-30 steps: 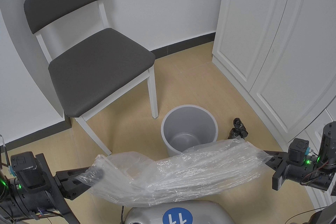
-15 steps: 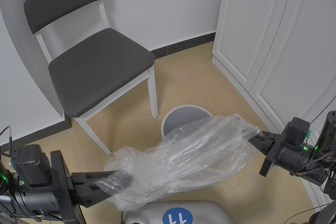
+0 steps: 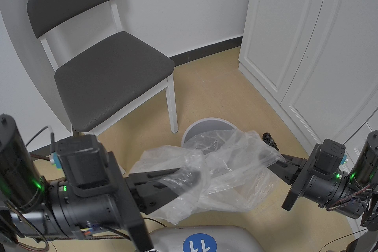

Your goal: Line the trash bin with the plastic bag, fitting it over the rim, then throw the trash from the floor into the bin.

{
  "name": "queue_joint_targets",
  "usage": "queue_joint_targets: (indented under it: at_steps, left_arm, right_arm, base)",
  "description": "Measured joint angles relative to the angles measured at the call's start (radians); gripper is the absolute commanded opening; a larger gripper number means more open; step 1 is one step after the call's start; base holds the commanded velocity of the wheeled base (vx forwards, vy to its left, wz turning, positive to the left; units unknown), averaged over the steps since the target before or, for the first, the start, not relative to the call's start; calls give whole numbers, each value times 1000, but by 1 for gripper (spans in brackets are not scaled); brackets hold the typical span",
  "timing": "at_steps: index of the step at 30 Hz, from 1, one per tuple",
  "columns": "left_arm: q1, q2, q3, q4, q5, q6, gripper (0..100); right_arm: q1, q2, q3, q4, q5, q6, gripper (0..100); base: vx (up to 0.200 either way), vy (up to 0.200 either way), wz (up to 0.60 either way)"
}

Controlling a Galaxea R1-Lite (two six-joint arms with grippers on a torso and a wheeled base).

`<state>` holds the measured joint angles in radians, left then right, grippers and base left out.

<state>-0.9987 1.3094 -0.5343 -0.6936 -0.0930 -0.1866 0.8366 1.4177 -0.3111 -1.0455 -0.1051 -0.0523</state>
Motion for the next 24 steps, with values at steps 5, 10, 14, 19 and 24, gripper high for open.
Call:
queue_joint_targets:
  at_steps: [5, 10, 14, 19, 24]
  left_arm:
    - [0, 57, -3, -36, 2, -2, 0]
    - [7, 87, -7, -50, 3, -10, 0]
    - [20, 115, -29, -56, 3, -52, 0]
    - [41, 177, -106, -60, 3, -191, 0]
    - [74, 269, -200, -58, 19, -261, 0]
  right_arm:
    - [6, -27, -18, 79, -90, -1, 0]
    - [10, -70, -74, 290, -120, 13, 0]
    - [26, -113, -149, 477, -134, 79, 0]
    - [53, -136, -226, 542, -143, 178, 0]
    - [64, -115, -267, 551, -147, 247, 0]
  base:
    - [0, 0, 0]
    - [0, 0, 0]
    - [0, 0, 0]
    - [0, 0, 0]
    - [0, 0, 0]
